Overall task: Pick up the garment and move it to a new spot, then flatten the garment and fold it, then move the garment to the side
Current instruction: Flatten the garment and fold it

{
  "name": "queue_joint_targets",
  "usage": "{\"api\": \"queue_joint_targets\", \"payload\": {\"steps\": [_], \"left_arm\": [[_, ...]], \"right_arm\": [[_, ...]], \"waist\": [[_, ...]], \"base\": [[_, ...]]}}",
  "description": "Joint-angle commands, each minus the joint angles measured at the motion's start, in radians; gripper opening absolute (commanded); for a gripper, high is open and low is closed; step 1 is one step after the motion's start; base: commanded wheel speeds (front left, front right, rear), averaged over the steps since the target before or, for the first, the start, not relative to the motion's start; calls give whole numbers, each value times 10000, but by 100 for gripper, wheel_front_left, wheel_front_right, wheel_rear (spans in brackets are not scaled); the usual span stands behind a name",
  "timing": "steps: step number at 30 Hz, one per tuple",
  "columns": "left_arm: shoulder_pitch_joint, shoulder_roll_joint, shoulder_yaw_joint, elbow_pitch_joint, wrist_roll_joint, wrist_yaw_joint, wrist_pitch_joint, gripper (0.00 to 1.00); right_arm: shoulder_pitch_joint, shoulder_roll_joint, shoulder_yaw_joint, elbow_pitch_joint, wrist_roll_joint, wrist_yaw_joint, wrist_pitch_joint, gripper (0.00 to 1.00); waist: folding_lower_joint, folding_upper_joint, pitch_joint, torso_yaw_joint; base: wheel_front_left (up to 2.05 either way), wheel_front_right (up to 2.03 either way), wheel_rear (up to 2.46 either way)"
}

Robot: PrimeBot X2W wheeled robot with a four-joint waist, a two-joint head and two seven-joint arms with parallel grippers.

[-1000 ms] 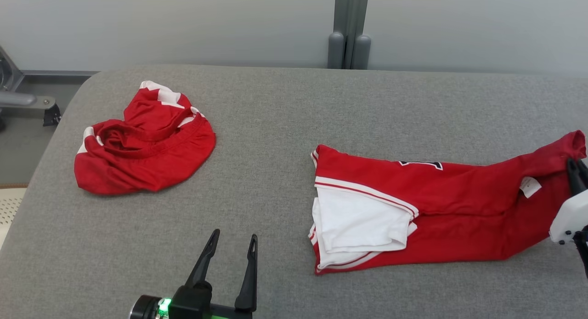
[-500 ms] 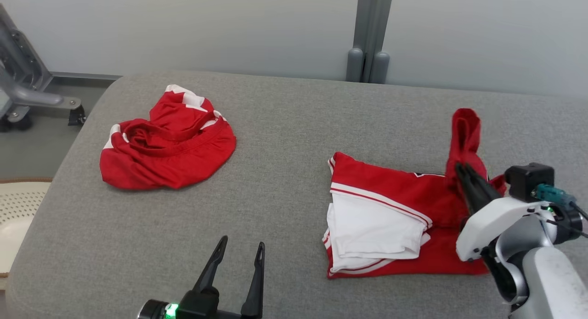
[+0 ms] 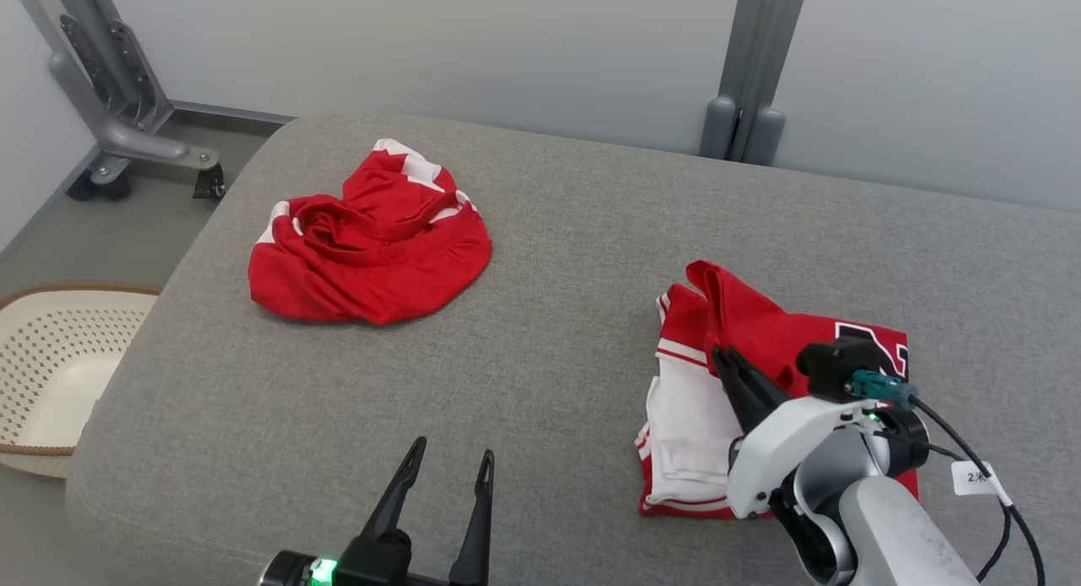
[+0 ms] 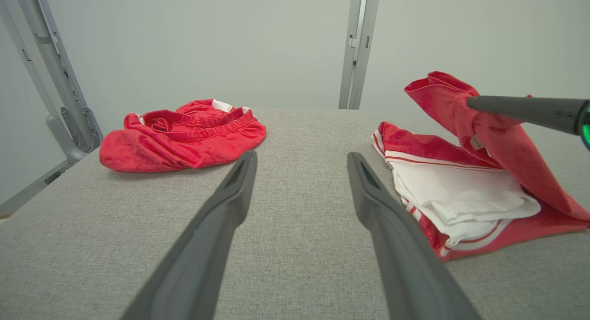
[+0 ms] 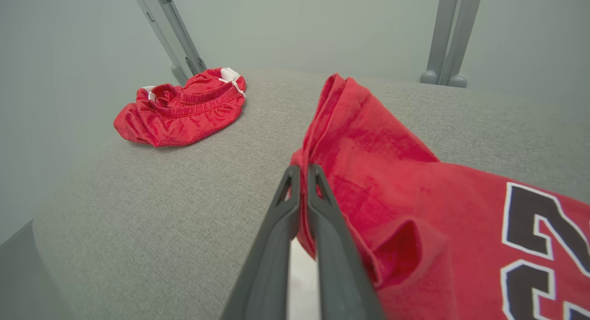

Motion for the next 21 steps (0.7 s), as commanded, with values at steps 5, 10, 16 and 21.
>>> {"api": "queue_joint_targets", "payload": {"steps": [5,10,16,21], "left_arm": [[-121,15,-47,-3,-86,65,3,100],[-156,15,-112,-36,-175,146,3,100],[-139,15,-142,-76,-262,250,3,100],[-190,15,-93,-132,-258,280,3,100]], "right_arm": [[-299,36,367,605,266,-5,-258,0],[-527,39,601,666,1140,-4,-918,100],[-735,22,386,395,1772,-4,-1557,100],[-486,-37,-500,313,1443,-4,-1897,100]], "waist": [[0,0,90,157],[0,0,160,117],[0,0,195,-198],[0,0,166,-552]], "base": [[0,0,0],[0,0,0],[0,0,0],[0,0,0]]}}
